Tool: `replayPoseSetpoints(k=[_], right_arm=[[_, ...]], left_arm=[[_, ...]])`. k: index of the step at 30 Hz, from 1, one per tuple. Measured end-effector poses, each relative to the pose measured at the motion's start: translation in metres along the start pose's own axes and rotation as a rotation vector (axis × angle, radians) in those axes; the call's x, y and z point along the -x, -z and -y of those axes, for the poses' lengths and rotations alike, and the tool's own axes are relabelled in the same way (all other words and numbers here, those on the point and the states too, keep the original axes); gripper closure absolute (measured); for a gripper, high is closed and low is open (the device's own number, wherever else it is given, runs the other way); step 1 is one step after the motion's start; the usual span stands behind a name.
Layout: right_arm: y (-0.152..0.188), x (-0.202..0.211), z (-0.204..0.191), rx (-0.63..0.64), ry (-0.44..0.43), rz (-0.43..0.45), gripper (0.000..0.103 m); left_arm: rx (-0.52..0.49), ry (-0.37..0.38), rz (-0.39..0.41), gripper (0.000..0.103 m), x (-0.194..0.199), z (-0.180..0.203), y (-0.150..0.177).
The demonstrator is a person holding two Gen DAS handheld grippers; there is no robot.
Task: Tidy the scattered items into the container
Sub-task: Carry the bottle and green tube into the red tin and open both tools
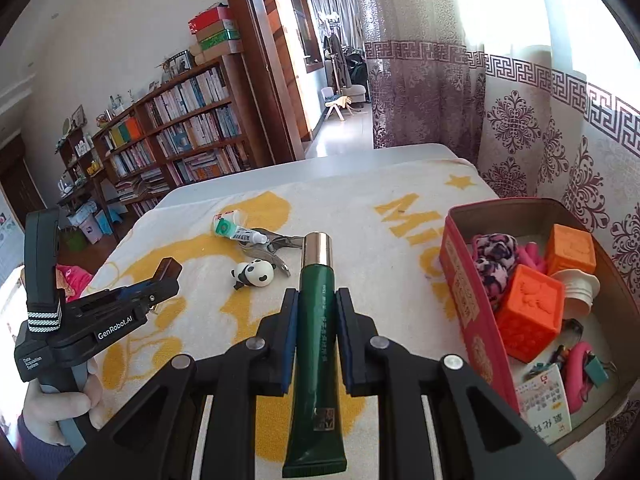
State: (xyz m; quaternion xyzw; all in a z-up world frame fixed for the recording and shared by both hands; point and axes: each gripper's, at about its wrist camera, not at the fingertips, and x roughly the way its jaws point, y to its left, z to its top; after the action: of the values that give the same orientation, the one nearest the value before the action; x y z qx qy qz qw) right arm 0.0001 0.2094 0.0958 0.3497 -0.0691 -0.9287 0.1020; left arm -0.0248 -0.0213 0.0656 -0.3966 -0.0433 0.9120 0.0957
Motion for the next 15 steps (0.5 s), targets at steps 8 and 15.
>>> replayPoseSetpoints(k=[8, 15], right_arm=[[0.002, 0.026, 0.041, -0.075, 0.045, 0.050, 0.083], [0.005, 0.049, 0.078, -0.123, 0.096, 0.095, 0.083]], left_arm=[[-0.053, 0.031, -0.004, 0.082, 0.002, 0.034, 0.001], [-0.104, 0.067, -0.024, 0.082, -0.002, 0.067, 0.001]])
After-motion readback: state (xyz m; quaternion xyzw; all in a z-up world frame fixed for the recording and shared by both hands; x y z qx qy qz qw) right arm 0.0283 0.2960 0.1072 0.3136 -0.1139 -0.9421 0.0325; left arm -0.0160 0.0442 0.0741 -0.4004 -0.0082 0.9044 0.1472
